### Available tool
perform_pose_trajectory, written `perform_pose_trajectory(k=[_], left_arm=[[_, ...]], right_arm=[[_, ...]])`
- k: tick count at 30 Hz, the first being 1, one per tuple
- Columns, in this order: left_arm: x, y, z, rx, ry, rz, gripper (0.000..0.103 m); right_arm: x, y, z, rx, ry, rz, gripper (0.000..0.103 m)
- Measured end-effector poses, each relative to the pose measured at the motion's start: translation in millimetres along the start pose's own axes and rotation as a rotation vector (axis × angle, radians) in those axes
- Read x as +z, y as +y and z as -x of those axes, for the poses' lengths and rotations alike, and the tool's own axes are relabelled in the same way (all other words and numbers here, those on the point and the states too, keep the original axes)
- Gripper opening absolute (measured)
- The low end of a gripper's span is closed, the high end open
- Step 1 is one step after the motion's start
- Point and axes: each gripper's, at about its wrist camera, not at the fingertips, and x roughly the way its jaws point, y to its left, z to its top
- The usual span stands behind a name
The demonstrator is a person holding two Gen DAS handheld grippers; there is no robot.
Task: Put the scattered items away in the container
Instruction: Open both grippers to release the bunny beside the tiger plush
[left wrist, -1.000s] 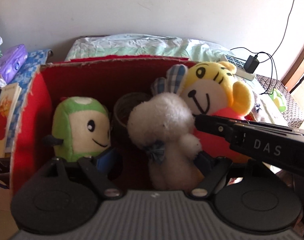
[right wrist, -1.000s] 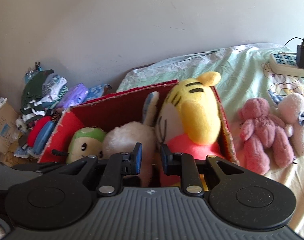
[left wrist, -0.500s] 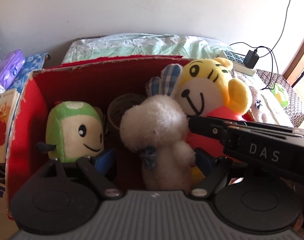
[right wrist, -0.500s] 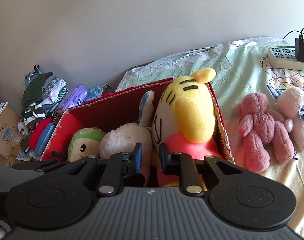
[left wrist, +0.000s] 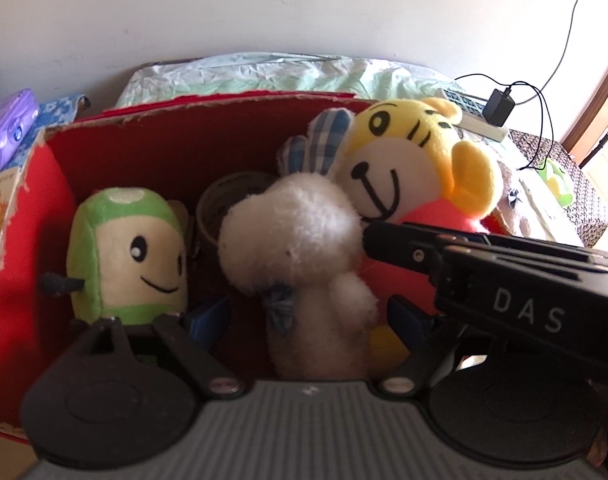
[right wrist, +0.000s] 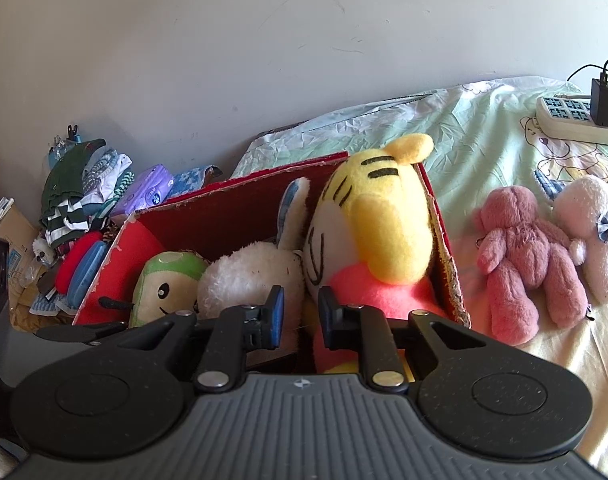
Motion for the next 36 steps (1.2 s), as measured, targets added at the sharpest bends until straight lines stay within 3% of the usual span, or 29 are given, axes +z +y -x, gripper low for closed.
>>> perform_pose_trajectory(k=[10,16,36], left_arm=[[2.6,-4.2,4.5,0.025,-0.006,-0.021,0.086],[6.1,-2.7,9.6,0.095,-0.021,-0.051,0.096],[-7.1,5.9,14.7,0.133,-0.037,0.017,0.096]], right_arm=[[1.3,0.2,-0.1,-0.002,0.014,0.023,0.02],[6.3,3.7,0.6,0.001,0.036,0.043,0.024],[1.8,8.4,-1.2,-0.044,0.062,0.117,0.019]])
